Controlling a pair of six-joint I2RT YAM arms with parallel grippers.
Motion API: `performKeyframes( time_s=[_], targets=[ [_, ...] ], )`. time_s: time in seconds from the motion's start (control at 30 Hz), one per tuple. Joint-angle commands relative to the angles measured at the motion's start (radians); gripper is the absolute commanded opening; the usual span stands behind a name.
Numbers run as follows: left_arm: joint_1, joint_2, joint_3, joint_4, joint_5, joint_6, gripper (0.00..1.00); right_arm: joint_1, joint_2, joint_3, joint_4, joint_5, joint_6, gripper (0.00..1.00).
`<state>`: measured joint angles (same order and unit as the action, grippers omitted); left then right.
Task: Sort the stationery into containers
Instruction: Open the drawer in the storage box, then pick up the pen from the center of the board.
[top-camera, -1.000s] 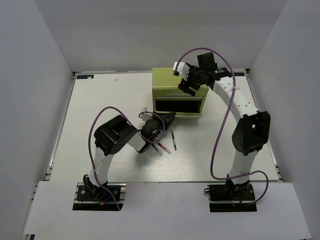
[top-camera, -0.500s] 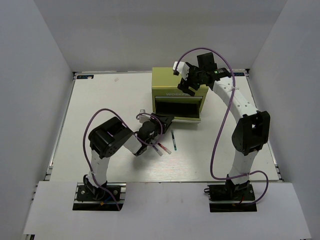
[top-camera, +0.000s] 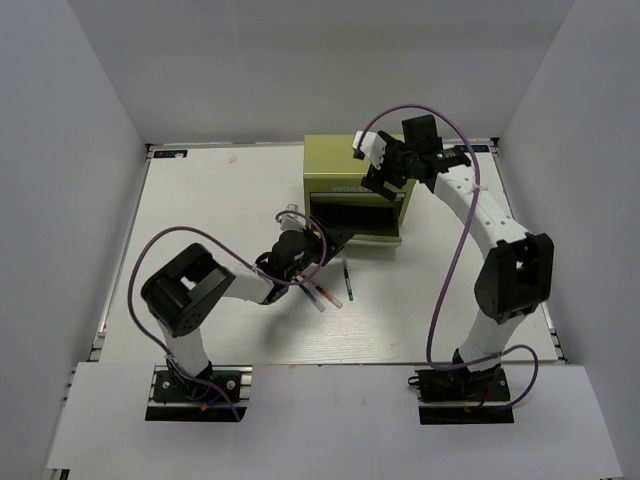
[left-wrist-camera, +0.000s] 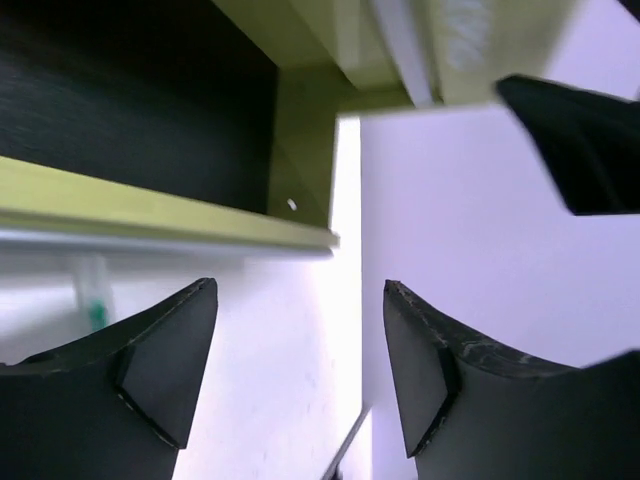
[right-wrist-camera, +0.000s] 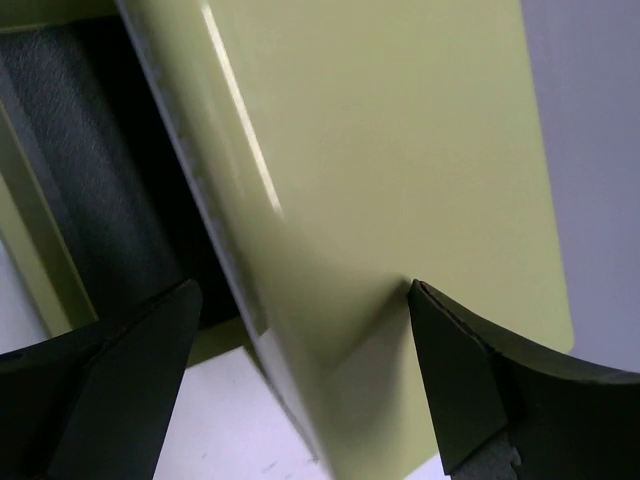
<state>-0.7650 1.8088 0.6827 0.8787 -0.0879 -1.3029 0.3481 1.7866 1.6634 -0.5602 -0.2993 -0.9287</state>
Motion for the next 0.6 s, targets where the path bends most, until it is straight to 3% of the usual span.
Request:
performKeyframes(
  time_s=[0.0, 0.1, 0.23, 0.33, 0.43, 0.47, 0.5, 0.53, 0.57],
  targets=[
    [0.001, -0.129, 0.0, -0.16, 0.12, 0.131, 0.77, -0.014, -0.09, -0.082, -0.08, 0.034, 0.001, 0.9],
    [0.001, -0.206, -0.011, -0.324, 0.184, 0.214, 0.77, -0.015, -0.18, -0.155, -0.05, 0.028, -0.027, 0.9],
    [0.001, -0.321, -0.109, -0.418, 0.208, 0.237, 0.77, -0.015, -0.26, -0.281, 0.003, -0.02, -0.061, 0.9],
    [0.001, -0.434, -0.132, -0.535, 0.183, 0.295, 0.77, -0.012, -0.328, -0.352, 0.071, -0.081, 0.023, 0.9],
    [0.001, -0.537, -0.132, -0.694, 0.14, 0.335, 0.82, -0.008, -0.328, -0.341, -0.061, -0.25, 0.07, 0.9],
    [0.012, -0.563, -0.132, -0.731, 0.099, 0.335, 0.84, -0.005, -0.32, -0.343, -0.143, -0.312, 0.095, 0.85],
    [0.012, -0.589, -0.132, -0.769, 0.079, 0.324, 0.87, 0.0, -0.306, -0.359, -0.168, -0.355, 0.117, 0.71],
    [0.022, -0.636, -0.132, -0.853, 0.033, 0.295, 0.94, 0.034, -0.302, -0.37, -0.187, -0.354, 0.125, 0.48],
    [0.023, -0.658, -0.132, -0.897, 0.001, 0.283, 0.97, 0.054, -0.3, -0.387, -0.196, -0.339, 0.183, 0.39]
  ],
)
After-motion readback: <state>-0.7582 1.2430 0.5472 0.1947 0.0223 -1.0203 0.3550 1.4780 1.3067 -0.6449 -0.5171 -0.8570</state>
